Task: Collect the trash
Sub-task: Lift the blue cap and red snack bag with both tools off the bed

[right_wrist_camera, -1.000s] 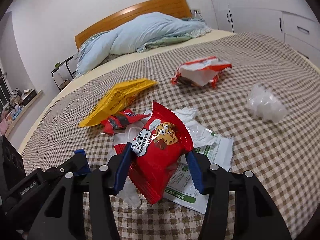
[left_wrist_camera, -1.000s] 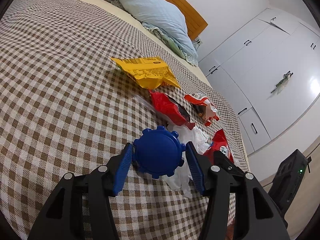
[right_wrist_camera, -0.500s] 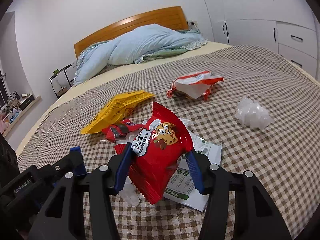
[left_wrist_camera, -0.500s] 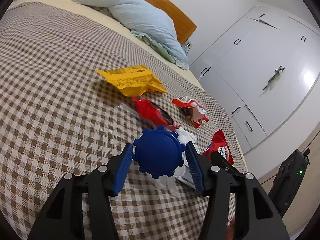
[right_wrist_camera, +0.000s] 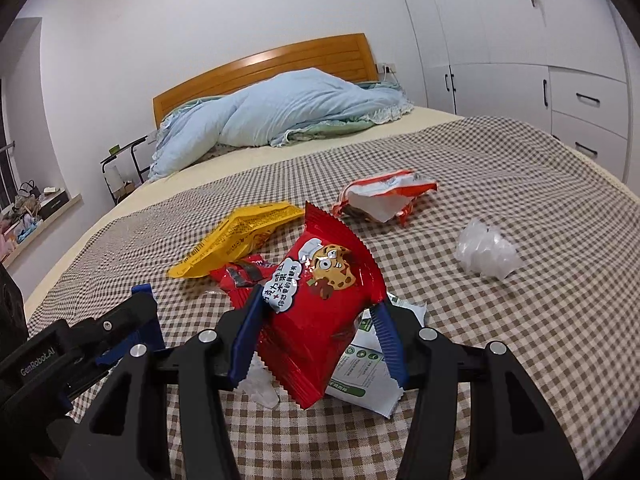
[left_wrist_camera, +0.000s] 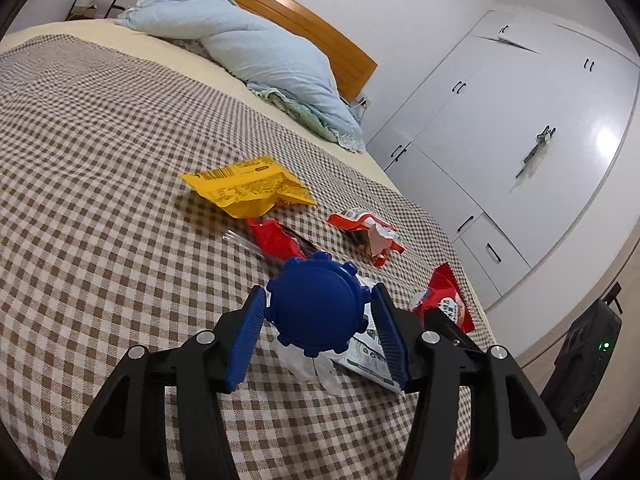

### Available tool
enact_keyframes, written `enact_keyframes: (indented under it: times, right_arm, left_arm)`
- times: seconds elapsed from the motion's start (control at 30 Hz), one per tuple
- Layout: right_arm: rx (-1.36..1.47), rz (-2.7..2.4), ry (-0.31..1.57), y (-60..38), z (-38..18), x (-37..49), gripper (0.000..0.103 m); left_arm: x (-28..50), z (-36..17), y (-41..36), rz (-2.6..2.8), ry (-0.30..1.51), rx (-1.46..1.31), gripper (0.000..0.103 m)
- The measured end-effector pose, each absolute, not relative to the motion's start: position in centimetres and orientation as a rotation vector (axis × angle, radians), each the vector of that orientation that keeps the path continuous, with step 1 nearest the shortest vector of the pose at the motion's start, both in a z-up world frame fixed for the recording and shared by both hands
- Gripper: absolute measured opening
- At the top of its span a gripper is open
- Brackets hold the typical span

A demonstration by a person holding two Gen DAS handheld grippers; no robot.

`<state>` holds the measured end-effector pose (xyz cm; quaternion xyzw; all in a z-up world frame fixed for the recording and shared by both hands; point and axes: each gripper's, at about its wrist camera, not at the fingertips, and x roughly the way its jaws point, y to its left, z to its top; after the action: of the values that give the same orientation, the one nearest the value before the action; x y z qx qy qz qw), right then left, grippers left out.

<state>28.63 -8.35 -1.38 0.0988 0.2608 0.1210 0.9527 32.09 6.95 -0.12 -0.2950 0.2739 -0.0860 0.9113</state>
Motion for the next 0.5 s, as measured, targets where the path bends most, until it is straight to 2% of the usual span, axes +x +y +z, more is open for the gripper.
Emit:
enact_keyframes:
  times: [0.5]
  right_arm:
    - [0.141, 0.218, 0.467, -9.5, -0.2, 26.7, 0.052]
  left_arm:
    - [29.1, 2.4, 6.4, -0.116, 0.473, -0.449, 0.052]
